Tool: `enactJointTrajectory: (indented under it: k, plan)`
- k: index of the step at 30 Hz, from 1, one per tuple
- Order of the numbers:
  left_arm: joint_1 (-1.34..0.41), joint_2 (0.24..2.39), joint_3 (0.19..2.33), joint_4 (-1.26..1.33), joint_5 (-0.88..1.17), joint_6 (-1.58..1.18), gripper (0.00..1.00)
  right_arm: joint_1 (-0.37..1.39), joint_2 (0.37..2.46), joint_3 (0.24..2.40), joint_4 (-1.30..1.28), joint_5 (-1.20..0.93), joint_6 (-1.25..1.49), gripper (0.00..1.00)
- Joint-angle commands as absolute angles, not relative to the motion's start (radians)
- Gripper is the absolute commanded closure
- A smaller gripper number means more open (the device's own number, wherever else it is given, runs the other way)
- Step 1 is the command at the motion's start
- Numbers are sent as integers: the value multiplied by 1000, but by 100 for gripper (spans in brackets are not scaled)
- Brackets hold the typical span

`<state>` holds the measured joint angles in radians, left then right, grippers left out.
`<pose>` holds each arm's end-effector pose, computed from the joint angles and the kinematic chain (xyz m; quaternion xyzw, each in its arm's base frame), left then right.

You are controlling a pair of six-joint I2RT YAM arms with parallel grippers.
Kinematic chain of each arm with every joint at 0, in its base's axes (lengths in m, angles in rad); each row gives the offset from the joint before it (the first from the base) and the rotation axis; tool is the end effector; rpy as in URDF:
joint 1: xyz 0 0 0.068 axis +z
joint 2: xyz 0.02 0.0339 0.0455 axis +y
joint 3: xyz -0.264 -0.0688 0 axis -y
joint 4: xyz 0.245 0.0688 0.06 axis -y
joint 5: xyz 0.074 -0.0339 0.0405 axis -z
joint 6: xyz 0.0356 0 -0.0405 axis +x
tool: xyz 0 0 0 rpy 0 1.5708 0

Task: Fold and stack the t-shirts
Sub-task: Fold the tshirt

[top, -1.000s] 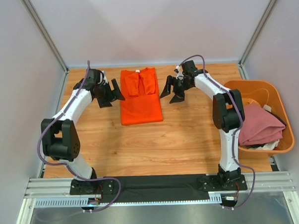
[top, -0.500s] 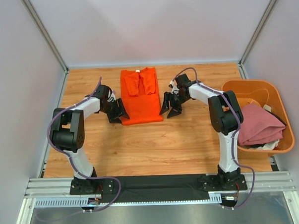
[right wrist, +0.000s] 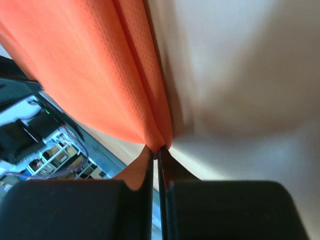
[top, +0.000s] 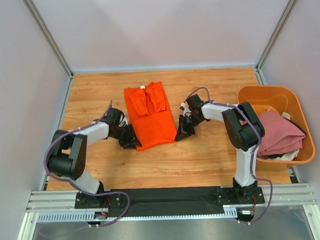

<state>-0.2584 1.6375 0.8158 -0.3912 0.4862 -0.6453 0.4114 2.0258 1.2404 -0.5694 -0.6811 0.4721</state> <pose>0.2716 -0.0890 0.1396 -0.1416 0.9455 -0.2885 0.0520 0.3333 0.1699 0.1205 0.0075 -0.9377 -0.3436 0.0501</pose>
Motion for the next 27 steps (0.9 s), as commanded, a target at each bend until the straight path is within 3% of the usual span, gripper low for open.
enactJointTrajectory:
  k: [1, 2, 3, 5, 6, 8, 9, 11, 13, 17, 27]
  plan:
    - [-305, 1432, 700, -509, 459, -733, 55, 426, 1838, 1051, -584, -629, 488, 99]
    - [-305, 1383, 660, -535, 450, -738, 49, 426, 1795, 960, -587, -623, 488, 97]
    - [-305, 1291, 651, -573, 431, -742, 32, 426, 1725, 930, -615, -612, 480, 90]
    - [-301, 1211, 658, -676, 401, -720, 22, 426, 1669, 879, -649, -586, 448, 76]
    - [-298, 1159, 672, -708, 394, -706, 17, 426, 1639, 880, -681, -578, 434, 63]
    - [-279, 1125, 718, -762, 374, -665, 16, 425, 1631, 911, -712, -546, 371, 52]
    - [-247, 1141, 748, -682, 391, -622, 20, 419, 1685, 1049, -765, -475, 315, 37]
    - [-236, 1193, 764, -648, 411, -589, 23, 419, 1733, 1098, -784, -459, 281, 36]
    - [-235, 1264, 791, -563, 434, -562, 34, 419, 1788, 1218, -804, -416, 261, 37]
    - [-236, 1452, 860, -499, 486, -548, 45, 419, 1926, 1364, -856, -385, 226, 47]
    - [-310, 1560, 902, -465, 463, -574, 36, 417, 1993, 1420, -836, -436, 245, 52]
